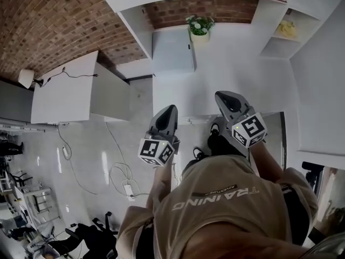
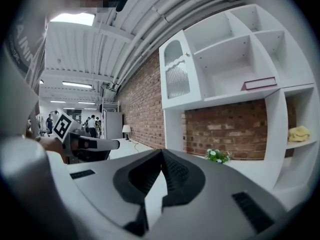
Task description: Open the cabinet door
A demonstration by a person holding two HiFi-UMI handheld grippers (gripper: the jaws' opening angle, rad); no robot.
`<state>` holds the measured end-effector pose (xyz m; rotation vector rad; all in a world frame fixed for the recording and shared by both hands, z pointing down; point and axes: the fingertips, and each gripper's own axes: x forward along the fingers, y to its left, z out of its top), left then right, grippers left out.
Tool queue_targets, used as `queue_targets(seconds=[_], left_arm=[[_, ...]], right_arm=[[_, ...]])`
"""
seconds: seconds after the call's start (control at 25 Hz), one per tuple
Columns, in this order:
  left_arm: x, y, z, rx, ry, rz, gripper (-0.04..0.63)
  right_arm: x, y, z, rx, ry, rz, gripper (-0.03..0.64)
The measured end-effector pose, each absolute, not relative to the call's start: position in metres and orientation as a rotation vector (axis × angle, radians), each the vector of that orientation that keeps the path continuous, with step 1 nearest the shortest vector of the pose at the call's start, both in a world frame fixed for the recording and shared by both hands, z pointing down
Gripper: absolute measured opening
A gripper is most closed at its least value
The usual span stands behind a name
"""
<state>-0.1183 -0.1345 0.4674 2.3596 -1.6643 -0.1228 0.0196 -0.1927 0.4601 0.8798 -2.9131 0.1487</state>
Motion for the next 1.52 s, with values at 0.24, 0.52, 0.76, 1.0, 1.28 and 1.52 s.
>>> queue_targets(seconds=[0.24,0.52,0.76,1.0,1.28,1.52], left_arm=[[-0.120,-0.184,0.460,2.354,-1.685,-0.087,0.008],[-0.115,-0.251,0.420,2.393,-1.748,-0.163,0.008],[-0.105,-0.295,0.425,2.393,-1.746,-0.184,0.008],[-0.111,-0.321,0.415,2.440,-1.702,-0.194,0.008],[-0.131,-0.342,0.390,2.562,-1.622,-0.165,0.008],[-0.139,-0.358,0.376,2.606,-1.560,-0.166,0.008]], right_arm=[[0.016,-0.244,0.469,0.827,-2.930,0.161,0.014],[0.008,-0.317,0.446,0.738,-3.001,0.073,0.014],[0.003,-0.343,0.458,0.607,-3.014,0.062,0.014],[-0.002,-0.372,0.443,0.683,-3.011,0.045,0.014],[-0.021,-0.401,0.389,0.899,-3.052,-0.074,0.014],[-0.026,-0.420,0.345,1.043,-3.055,-0.171,0.014]])
